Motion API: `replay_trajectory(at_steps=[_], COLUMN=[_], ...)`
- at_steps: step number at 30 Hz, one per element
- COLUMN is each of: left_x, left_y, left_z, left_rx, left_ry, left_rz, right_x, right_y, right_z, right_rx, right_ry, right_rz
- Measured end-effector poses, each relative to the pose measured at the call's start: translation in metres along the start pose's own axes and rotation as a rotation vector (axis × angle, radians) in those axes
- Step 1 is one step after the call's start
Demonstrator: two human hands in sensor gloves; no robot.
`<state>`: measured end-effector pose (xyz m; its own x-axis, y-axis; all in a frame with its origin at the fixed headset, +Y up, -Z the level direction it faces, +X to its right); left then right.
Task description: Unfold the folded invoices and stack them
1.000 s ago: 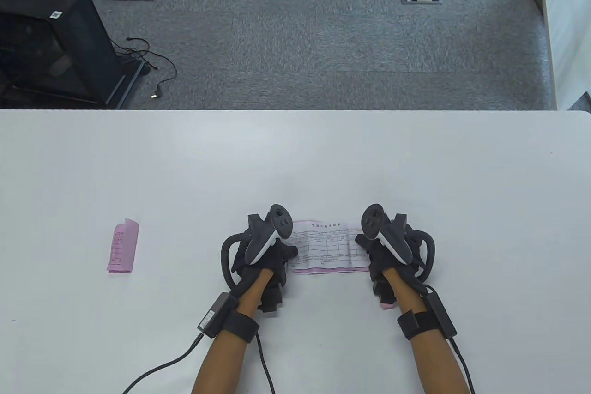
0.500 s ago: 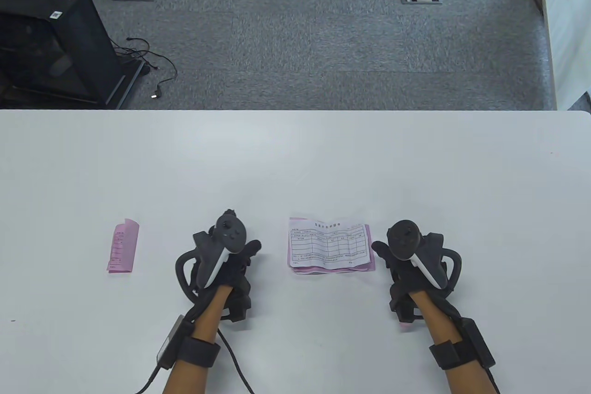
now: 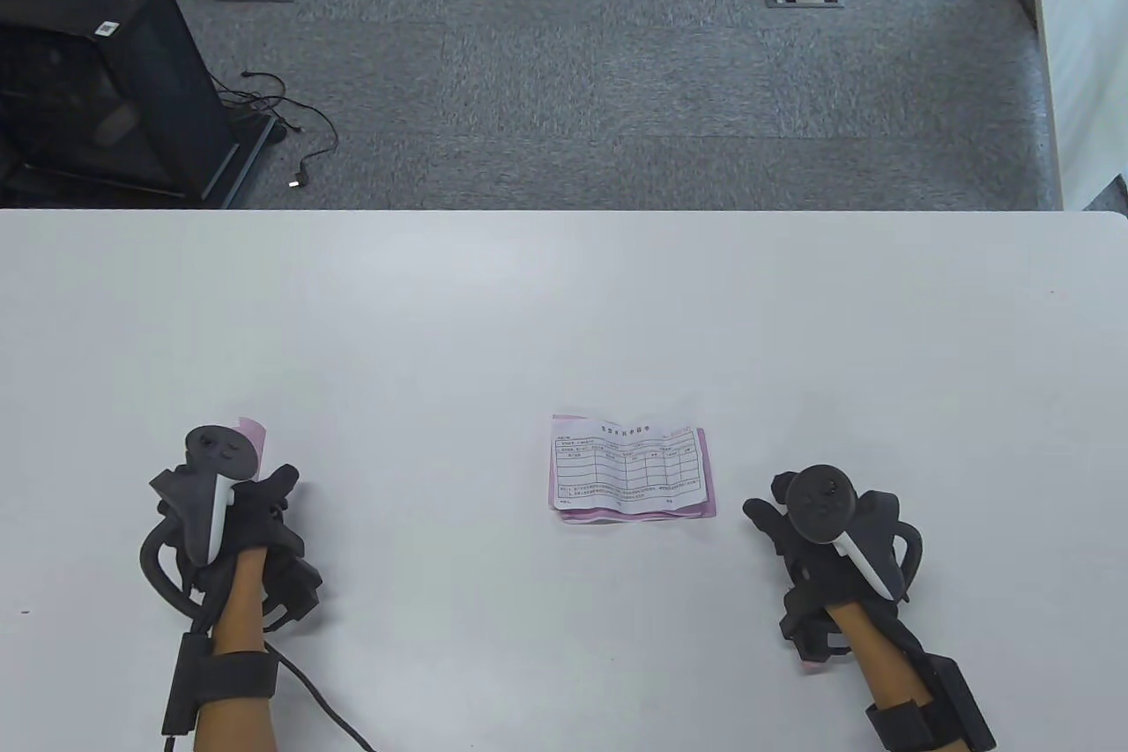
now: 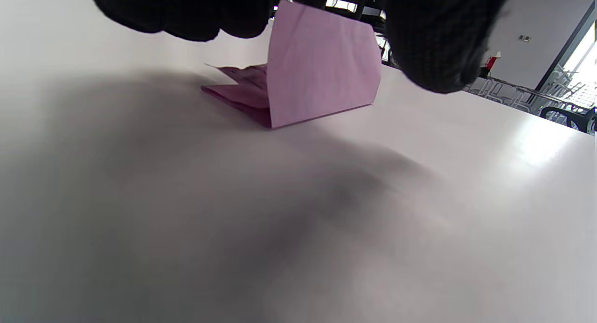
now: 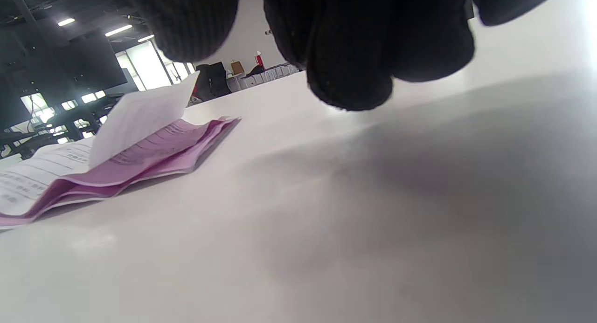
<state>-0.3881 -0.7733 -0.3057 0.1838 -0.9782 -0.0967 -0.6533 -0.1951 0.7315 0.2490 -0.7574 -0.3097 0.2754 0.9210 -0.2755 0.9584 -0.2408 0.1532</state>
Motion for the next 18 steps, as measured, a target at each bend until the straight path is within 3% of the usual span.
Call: replay_trajectory(at_steps=[10, 15, 18], left_x=[0.006, -0.007, -0.022], left_y=[-0.011, -0.019, -0.034], left_z=[-0.004, -0.014, -0.031], left_rx=[0.048, 0.108, 0.184], left_ry=[-0.109, -0.138, -0.131], left_rz=[0.103, -0.041, -0.258], right_x=[-0.004, -0.004, -0.003], right_y=[-0.008, -0.013, -0.023], right_z=[-0.002, -0.004, -0.008], right_rx=[0.024, 0.05, 0.092], right_ry=[-0.01, -0.018, -0.023], right_rz=[0.004, 0.032, 0.072])
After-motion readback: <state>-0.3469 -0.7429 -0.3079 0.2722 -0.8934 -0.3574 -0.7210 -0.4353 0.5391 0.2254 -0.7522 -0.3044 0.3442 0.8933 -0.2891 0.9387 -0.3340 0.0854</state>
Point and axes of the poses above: the tracker on the back of each hand, its own y axis roughly to the little-finger side, its own z axis roughly from the wrist to the fingertips, x = y × z, the point moved 5 cm from there along z, roughly from the wrist to the fingertips, and after that the axes turned 13 degrees about -y, right-handed, at the moved point
